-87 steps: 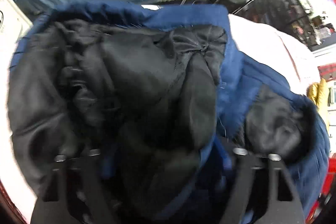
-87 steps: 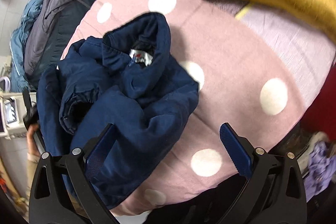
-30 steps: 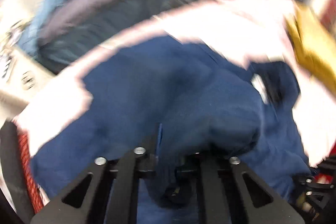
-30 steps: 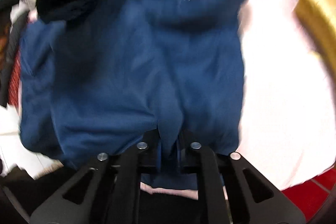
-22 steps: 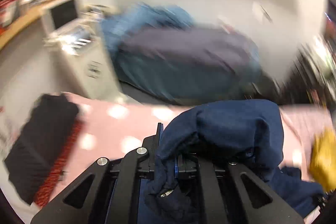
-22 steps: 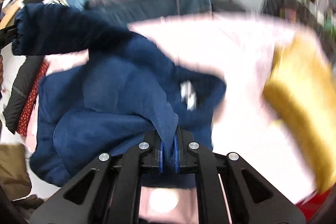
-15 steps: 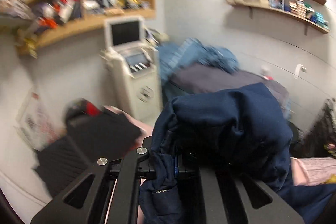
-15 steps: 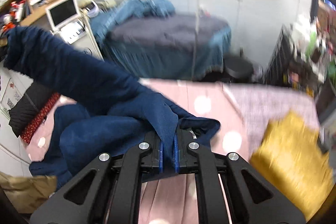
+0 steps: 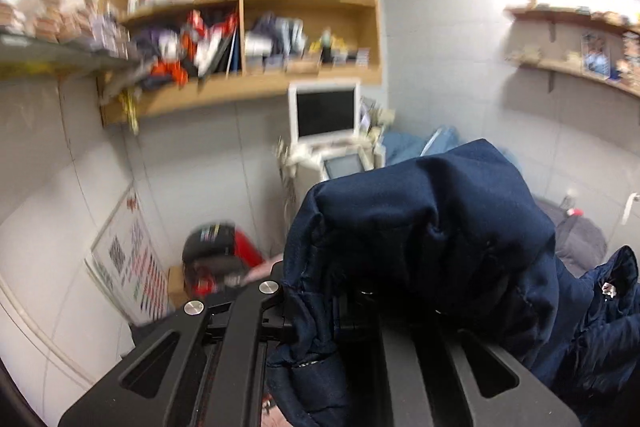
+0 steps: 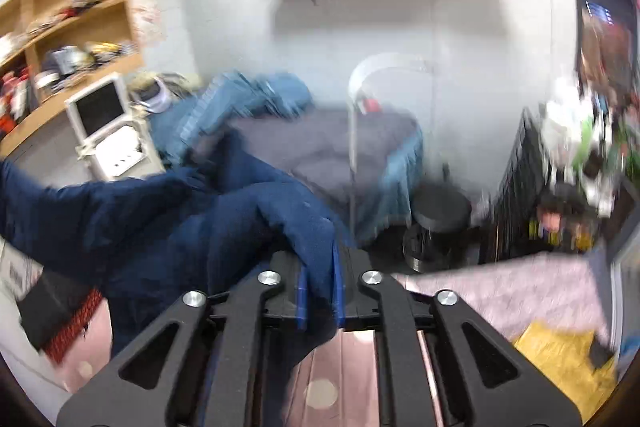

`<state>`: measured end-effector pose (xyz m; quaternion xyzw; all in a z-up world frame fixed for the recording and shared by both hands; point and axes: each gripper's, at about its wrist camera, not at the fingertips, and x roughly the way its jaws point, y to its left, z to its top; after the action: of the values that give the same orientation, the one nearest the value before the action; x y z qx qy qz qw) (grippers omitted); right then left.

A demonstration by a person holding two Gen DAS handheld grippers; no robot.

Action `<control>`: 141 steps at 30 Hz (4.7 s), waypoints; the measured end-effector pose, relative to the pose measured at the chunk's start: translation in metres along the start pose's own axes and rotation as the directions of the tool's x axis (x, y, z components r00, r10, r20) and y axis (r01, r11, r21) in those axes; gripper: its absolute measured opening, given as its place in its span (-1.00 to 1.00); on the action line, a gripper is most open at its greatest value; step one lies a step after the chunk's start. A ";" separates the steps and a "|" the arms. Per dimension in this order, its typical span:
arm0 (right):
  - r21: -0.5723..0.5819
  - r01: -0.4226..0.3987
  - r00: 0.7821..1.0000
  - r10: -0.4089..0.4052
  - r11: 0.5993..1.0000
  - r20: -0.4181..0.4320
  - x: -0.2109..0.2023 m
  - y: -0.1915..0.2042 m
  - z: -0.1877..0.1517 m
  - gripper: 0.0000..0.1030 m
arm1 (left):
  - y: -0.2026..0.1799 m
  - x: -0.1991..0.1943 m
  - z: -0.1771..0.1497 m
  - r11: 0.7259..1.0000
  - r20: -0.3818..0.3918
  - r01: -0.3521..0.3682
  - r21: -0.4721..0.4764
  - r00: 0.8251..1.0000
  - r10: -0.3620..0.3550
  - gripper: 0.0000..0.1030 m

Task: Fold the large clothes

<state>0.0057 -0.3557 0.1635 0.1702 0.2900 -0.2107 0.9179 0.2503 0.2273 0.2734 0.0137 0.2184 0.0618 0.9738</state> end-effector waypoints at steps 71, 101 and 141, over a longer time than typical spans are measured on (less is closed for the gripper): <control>0.103 -0.045 0.463 0.112 0.994 -0.879 0.021 -0.058 -0.438 -0.69 | -0.044 -0.029 -0.534 0.887 -0.959 0.446 -0.117 0.183 -0.218 -0.26; 0.047 0.170 0.581 -0.061 0.984 -0.812 0.046 -0.128 -0.337 0.38 | -0.183 0.006 -0.410 0.764 -0.781 0.627 0.151 0.549 -0.296 0.65; 0.132 0.283 0.670 -0.097 0.950 -0.736 0.065 -0.091 -0.340 0.38 | -0.425 -0.062 -0.266 0.436 -0.530 0.854 0.283 0.518 -0.671 -0.70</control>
<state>-0.1463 -0.3045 -0.1563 0.3150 0.6161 -0.2546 0.6756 0.1301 -0.2020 0.0366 0.1595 0.3713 -0.4522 0.7951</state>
